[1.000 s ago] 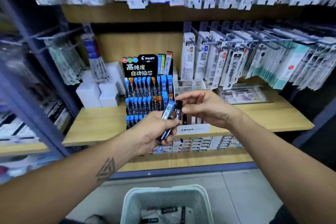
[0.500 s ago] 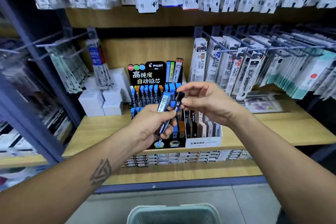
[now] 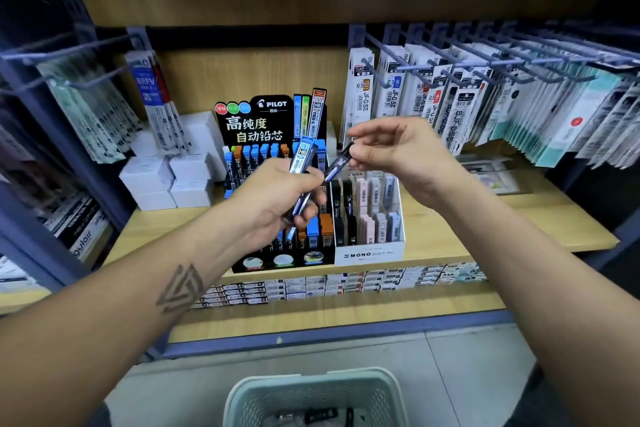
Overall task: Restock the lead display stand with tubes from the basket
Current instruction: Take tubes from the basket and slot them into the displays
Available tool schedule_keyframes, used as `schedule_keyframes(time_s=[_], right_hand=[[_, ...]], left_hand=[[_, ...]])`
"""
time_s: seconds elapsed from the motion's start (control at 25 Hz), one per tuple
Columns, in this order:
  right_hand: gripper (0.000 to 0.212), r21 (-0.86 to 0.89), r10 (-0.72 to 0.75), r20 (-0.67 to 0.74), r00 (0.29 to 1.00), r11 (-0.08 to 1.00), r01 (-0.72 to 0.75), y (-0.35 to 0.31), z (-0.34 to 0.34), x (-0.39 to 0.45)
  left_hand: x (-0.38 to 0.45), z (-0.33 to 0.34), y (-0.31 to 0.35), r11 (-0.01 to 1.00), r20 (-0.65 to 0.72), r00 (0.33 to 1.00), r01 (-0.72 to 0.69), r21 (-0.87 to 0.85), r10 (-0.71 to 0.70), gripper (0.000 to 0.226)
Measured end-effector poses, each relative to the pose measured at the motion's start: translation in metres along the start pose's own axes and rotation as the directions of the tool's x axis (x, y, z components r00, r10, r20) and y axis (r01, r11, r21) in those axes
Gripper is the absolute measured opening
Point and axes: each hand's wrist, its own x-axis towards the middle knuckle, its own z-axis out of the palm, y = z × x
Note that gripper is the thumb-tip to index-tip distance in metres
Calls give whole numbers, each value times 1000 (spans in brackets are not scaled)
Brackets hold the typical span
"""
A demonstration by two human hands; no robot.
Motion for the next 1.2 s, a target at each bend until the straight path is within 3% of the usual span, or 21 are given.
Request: schedule_keyframes(time_s=[0.08, 0.16, 0.24, 0.68, 0.88, 0.92, 0.96, 1.0, 1.04, 1.08, 1.12, 1.2], right_hand=[[18, -300, -58, -109, 992, 954, 23, 2, -7, 2], [16, -631, -126, -116, 985, 775, 25, 12, -11, 4], [15, -787, -146, -56, 988, 615, 46, 24, -7, 4], [14, -936, -149, 110, 983, 318, 153, 58, 10, 10], [20, -944, -189, 114, 975, 285, 166, 58, 12, 10], [20, -935, -211, 97, 973, 315, 161, 53, 12, 9], [18, -890, -217, 36, 976, 438, 130, 47, 14, 9], [17, -759, -166, -54, 985, 647, 67, 39, 17, 8], [15, -522, -59, -108, 992, 853, -6, 32, 22, 5], [13, -271, 49, -110, 993, 959, -77, 25, 28, 0], [12, -88, 123, -79, 989, 988, -130, 21, 33, -4], [14, 107, 221, 24, 975, 969, -222, 17, 37, -11]], left_hand=[[3, -2, 5, 999, -41, 999, -3, 34, 4, 6], [7, -4, 12, 999, -50, 999, -20, 26, 22, 10], [10, -5, 16, 999, -50, 998, -34, 14, 34, 16], [13, 3, 11, 997, 20, 1000, 5, 72, -6, 26], [11, 0, 7, 998, 77, 996, 48, 51, -51, 28], [11, 0, 7, 998, 91, 994, 65, 25, -67, 28], [11, 0, 8, 997, 107, 991, 83, -7, -81, 28], [11, -1, 9, 994, 119, 989, 98, -45, -92, 26], [12, -2, 10, 990, 124, 987, 113, -87, -102, 22], [12, -2, 10, 984, 121, 987, 122, -128, -107, 18], [12, -1, 11, 978, 112, 988, 124, -169, -106, 14], [13, -1, 11, 958, 73, 993, 108, -265, -92, 13]])
